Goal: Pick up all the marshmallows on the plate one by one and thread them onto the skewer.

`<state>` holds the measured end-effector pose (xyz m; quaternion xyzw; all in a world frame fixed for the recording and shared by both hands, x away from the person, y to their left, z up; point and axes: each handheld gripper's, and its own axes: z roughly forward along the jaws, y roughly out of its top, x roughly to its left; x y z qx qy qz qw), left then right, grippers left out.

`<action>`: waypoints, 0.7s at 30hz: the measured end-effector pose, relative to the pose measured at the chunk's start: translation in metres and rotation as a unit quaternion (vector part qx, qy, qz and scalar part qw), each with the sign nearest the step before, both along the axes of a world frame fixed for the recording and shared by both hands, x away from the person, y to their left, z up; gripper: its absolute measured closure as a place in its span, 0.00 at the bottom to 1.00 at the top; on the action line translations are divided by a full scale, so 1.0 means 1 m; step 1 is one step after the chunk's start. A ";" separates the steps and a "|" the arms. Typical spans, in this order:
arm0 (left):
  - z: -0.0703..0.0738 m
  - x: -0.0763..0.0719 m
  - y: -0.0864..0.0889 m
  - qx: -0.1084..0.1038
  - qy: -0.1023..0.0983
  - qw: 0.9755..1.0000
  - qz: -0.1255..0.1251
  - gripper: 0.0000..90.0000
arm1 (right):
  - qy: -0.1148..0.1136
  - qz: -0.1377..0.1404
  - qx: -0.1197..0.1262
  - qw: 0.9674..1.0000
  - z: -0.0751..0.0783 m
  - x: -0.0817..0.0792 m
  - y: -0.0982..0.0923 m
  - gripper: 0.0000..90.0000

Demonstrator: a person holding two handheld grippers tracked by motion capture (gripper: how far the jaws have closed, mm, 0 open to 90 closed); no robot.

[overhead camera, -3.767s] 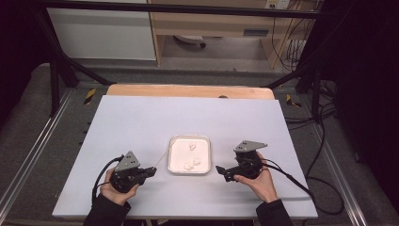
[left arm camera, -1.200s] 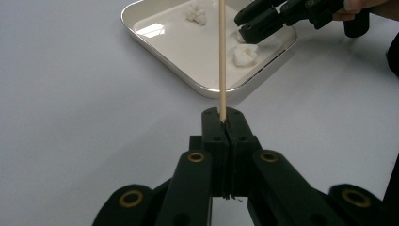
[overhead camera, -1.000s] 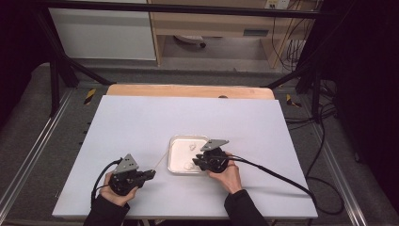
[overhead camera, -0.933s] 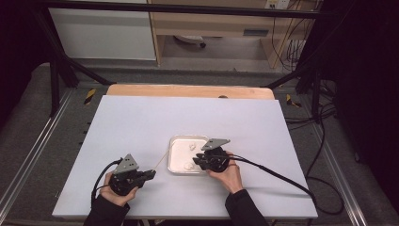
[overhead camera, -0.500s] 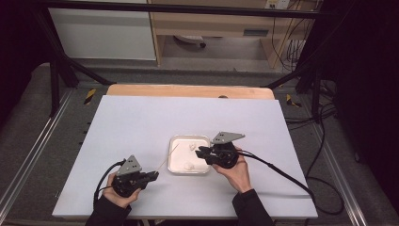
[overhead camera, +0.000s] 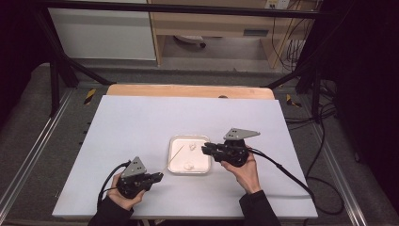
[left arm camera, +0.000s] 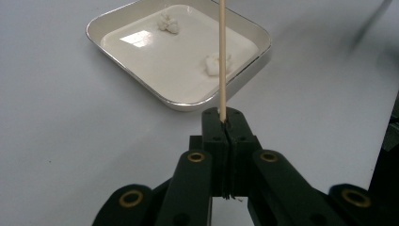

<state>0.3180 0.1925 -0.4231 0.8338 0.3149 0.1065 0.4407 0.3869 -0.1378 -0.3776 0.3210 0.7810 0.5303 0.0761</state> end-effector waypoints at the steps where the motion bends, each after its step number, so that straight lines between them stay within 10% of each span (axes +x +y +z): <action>1: 0.000 0.000 -0.001 0.000 0.000 1.000 -0.001 0.98 | 0.000 0.000 0.005 1.000 0.001 0.000 0.000 0.84; 21: 0.000 0.000 -0.009 -0.004 -0.016 1.000 -0.016 0.98 | 0.021 0.013 0.090 0.996 0.015 0.003 0.001 0.85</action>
